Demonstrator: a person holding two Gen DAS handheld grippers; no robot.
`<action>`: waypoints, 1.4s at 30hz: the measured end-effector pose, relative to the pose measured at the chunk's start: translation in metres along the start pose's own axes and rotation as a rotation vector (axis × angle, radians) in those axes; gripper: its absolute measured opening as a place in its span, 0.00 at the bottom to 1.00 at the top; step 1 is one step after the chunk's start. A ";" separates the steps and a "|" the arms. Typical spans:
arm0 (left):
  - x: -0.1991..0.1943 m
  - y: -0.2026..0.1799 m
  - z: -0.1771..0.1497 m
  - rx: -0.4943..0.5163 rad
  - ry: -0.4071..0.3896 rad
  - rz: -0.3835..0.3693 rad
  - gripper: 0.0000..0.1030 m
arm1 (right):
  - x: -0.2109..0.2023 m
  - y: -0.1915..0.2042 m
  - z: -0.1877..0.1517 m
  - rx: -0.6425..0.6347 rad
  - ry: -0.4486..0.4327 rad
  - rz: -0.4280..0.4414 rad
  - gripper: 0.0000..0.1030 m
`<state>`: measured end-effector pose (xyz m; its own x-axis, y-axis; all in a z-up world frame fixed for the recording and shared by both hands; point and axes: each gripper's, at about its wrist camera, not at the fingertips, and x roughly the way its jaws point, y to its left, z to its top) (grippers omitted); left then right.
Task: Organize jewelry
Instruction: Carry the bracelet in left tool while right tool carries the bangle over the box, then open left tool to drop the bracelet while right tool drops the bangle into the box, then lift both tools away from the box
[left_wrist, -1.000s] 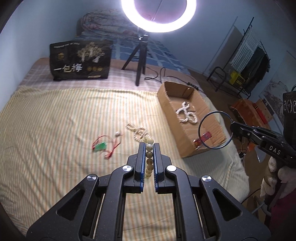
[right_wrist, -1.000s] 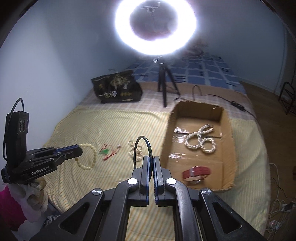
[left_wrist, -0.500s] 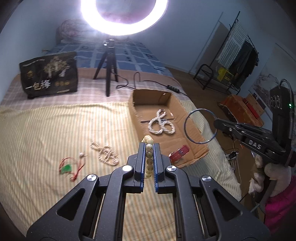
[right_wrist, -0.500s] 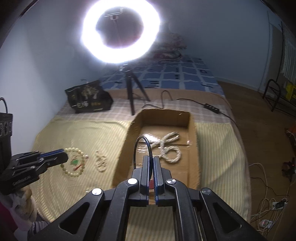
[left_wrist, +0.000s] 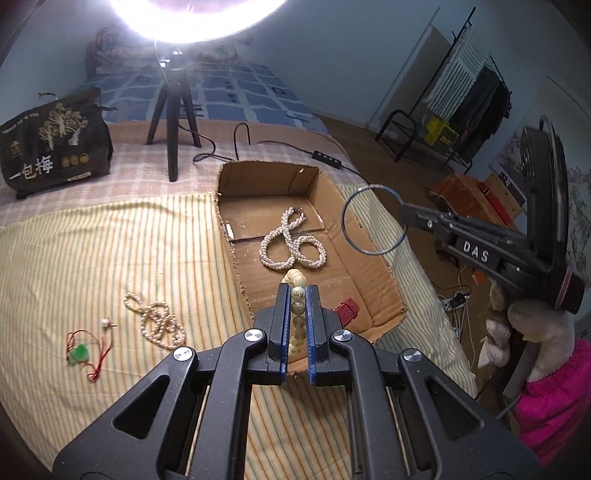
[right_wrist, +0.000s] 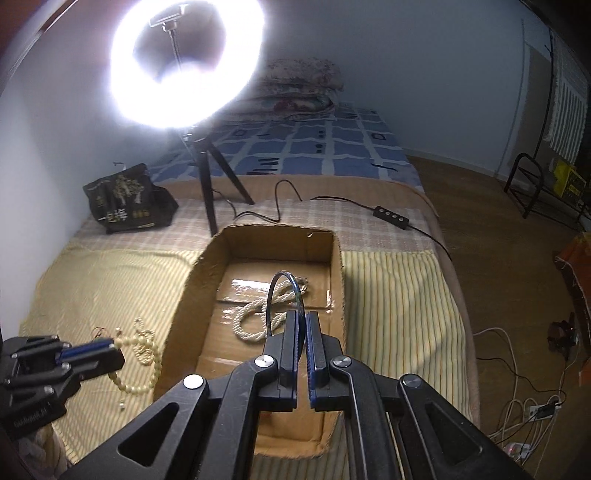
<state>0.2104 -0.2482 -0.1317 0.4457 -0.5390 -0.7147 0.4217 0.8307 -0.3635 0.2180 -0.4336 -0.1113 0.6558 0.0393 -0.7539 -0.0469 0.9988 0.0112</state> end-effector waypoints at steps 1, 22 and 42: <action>0.004 -0.001 0.000 0.002 0.004 0.002 0.05 | 0.002 0.000 0.001 -0.002 0.001 -0.007 0.01; 0.023 -0.017 0.000 0.055 -0.002 0.018 0.09 | 0.035 -0.004 0.014 -0.035 0.022 -0.022 0.40; -0.006 -0.022 -0.008 0.121 -0.057 0.069 0.65 | 0.010 0.018 0.018 -0.030 -0.054 -0.071 1.00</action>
<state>0.1922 -0.2621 -0.1238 0.5194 -0.4913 -0.6992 0.4789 0.8450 -0.2380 0.2371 -0.4148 -0.1066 0.6981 -0.0298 -0.7154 -0.0203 0.9979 -0.0613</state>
